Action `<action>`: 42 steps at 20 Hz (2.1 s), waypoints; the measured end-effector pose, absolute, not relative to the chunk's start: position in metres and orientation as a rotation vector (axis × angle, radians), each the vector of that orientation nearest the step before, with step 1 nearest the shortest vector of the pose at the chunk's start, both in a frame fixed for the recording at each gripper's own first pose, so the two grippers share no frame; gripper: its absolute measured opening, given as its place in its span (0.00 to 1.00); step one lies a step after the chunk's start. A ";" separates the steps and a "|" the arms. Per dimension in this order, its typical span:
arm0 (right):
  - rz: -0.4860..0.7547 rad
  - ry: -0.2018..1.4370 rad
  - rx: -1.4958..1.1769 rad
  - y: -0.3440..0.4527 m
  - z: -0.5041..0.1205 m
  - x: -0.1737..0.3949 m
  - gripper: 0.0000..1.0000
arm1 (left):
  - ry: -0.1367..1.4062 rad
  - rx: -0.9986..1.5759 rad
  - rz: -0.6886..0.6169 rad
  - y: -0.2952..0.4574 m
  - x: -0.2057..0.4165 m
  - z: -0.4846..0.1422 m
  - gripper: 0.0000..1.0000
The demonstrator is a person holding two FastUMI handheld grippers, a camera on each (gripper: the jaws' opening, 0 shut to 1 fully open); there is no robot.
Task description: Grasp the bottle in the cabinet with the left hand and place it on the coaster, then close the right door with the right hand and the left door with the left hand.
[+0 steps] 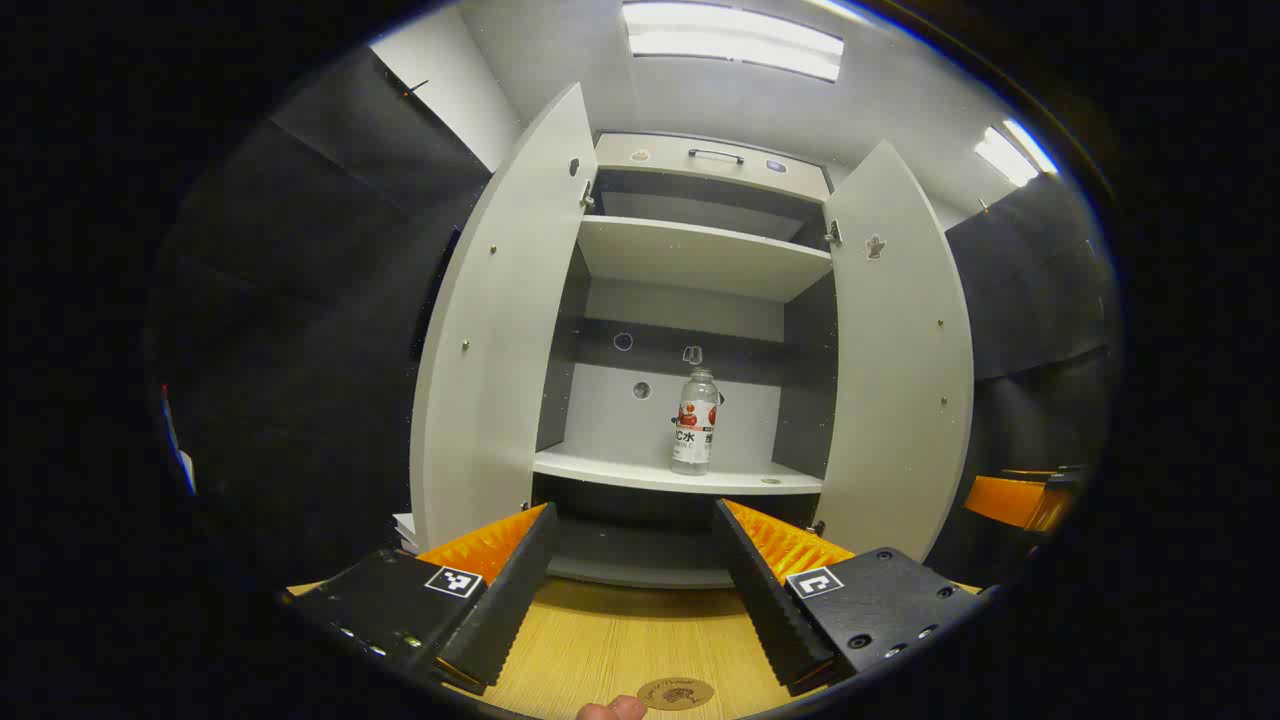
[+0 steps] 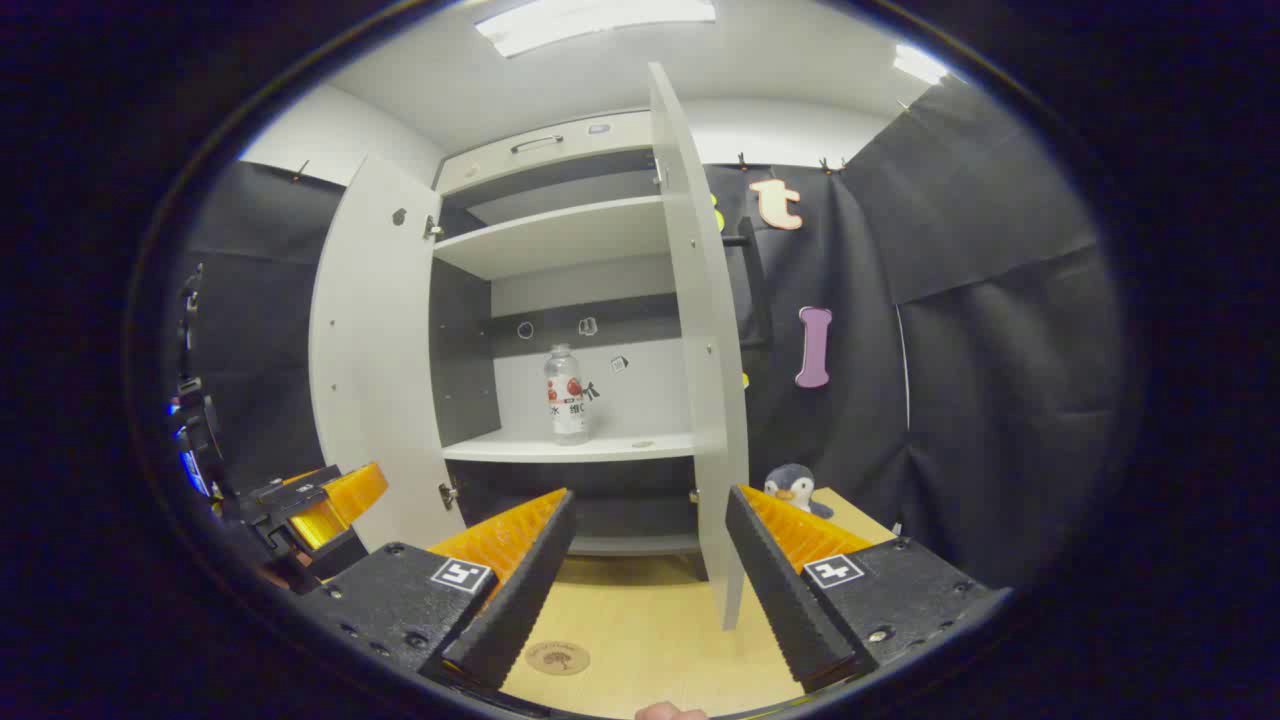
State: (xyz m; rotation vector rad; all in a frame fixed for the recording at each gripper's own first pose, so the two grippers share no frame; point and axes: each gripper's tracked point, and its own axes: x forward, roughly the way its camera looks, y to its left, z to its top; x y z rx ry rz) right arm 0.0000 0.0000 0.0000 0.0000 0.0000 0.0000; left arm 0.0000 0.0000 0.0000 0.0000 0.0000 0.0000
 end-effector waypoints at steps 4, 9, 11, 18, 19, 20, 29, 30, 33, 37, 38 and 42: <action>0.010 0.013 0.021 0.000 -0.003 0.008 0.94 | 0.008 0.019 0.010 0.004 0.002 -0.002 0.94; 0.024 0.024 0.013 0.003 -0.007 0.014 0.99 | 0.026 0.061 0.017 0.004 0.003 -0.007 0.94; 0.027 0.028 -0.007 0.005 -0.010 0.014 0.99 | 0.036 0.070 0.023 0.005 0.005 -0.009 0.94; 0.052 0.026 -0.017 0.014 -0.009 0.009 0.99 | 0.068 0.088 0.028 0.006 0.009 -0.012 0.95; 0.054 0.026 -0.016 0.014 -0.009 0.008 0.99 | 0.084 0.082 0.022 0.004 0.010 -0.013 0.94; 0.054 0.026 -0.014 0.014 -0.008 0.007 0.99 | 0.093 0.067 0.007 0.001 0.013 -0.013 0.94; 0.043 0.025 -0.021 0.012 -0.005 -0.014 0.98 | 0.035 0.035 -0.201 -0.058 0.120 0.041 0.94; 0.033 0.020 -0.017 0.009 -0.003 -0.017 0.99 | 0.020 0.040 -0.226 -0.067 0.137 0.049 0.94; -0.008 0.019 -0.005 -0.002 -0.002 -0.021 0.99 | 0.030 0.046 -0.270 -0.087 0.190 0.054 0.99; -0.056 0.014 -0.022 -0.017 0.003 -0.023 0.94 | 0.047 0.093 -0.244 -0.091 0.262 0.043 0.95; -0.070 0.009 -0.028 -0.022 0.005 -0.024 0.99 | 0.057 0.104 -0.232 -0.091 0.276 0.038 0.94; -0.125 0.011 -0.045 -0.038 0.004 -0.025 0.99 | 0.104 0.107 -0.213 -0.094 0.326 0.010 0.95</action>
